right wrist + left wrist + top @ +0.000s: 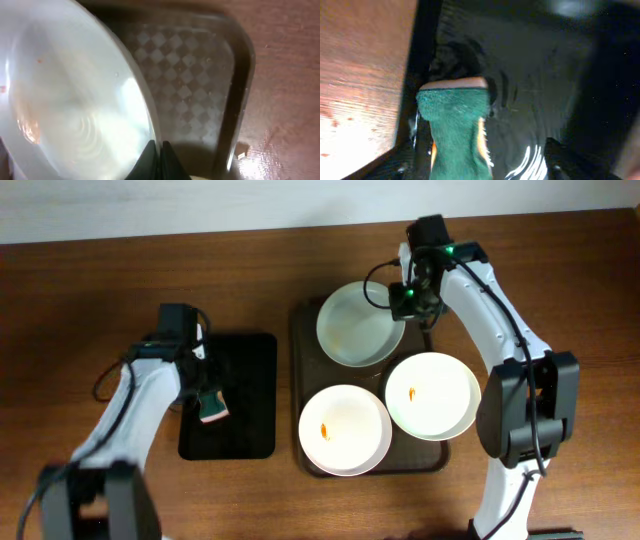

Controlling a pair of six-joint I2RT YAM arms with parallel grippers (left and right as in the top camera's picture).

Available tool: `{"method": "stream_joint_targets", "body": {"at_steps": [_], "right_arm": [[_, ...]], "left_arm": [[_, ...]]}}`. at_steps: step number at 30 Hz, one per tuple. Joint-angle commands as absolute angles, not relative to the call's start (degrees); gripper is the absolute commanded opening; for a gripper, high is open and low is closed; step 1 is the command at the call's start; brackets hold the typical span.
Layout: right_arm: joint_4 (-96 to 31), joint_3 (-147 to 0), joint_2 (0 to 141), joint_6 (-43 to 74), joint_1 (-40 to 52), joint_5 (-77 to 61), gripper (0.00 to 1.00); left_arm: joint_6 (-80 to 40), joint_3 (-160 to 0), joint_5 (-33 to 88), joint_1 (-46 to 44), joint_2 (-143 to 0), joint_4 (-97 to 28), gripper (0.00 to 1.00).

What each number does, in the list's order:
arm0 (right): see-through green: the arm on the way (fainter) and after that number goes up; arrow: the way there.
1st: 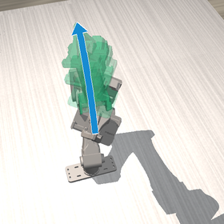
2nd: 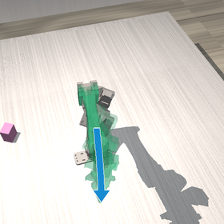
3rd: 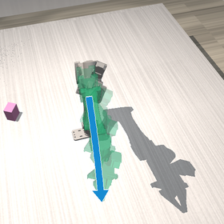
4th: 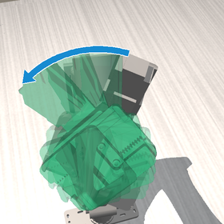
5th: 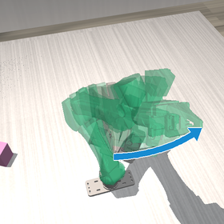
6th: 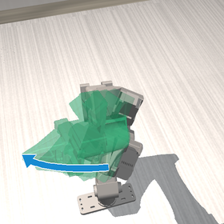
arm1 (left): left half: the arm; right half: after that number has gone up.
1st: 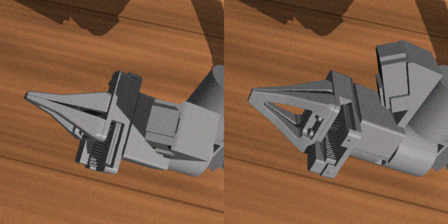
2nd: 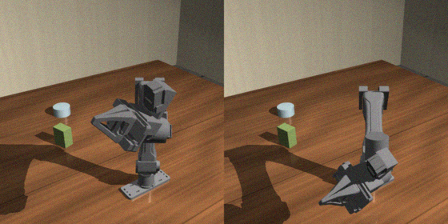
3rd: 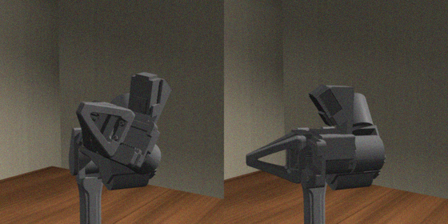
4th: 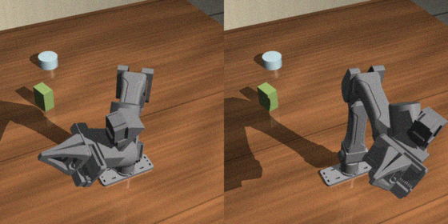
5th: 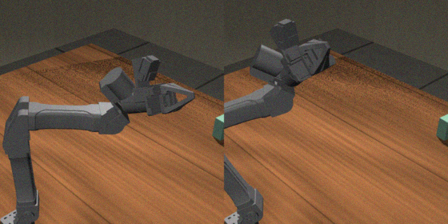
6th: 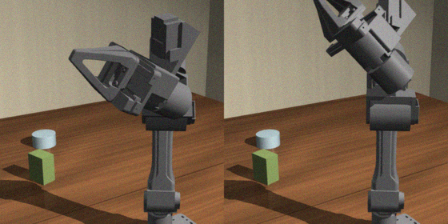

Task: Clean dirty plates on tray and stack at the side
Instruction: 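Carry the plate with the right gripper to the table's right side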

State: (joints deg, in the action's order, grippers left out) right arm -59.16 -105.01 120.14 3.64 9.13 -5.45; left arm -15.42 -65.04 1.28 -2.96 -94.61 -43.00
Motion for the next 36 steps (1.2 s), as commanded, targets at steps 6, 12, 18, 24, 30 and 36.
{"method": "stream_joint_targets", "body": {"at_steps": [6, 12, 18, 24, 30, 36], "right_arm": [[-61.5, -113.3, 118.1, 2.1, 28.0, 4.3, 0.04], [-49.8, -113.1, 120.1, 0.5, 46.1, 36.1, 0.04], [-39.7, -113.1, 120.3, -7.7, 55.4, 58.4, 0.04], [-38.5, -113.1, 120.3, -10.9, 58.9, 64.4, 0.04], [-38.1, -113.1, 120.3, -12.0, 60.8, 64.8, 0.04], [-38.4, -113.1, 120.3, -11.9, 60.4, 62.9, 0.04]], "left_arm": [[-17.3, -65.4, 1.9, 14.9, -65.8, -47.6, 0.93], [-17.3, -65.4, 9.5, 27.0, -62.8, -49.6, 0.92], [-17.3, -65.4, 8.8, 27.0, -62.8, -49.8, 0.93], [-17.3, -65.4, 8.8, 27.0, -62.8, -49.8, 0.93], [-17.3, -65.4, 8.8, 27.0, -62.8, -49.8, 0.94], [-17.3, -65.4, 8.8, 27.0, -62.8, -49.8, 0.94]]}}
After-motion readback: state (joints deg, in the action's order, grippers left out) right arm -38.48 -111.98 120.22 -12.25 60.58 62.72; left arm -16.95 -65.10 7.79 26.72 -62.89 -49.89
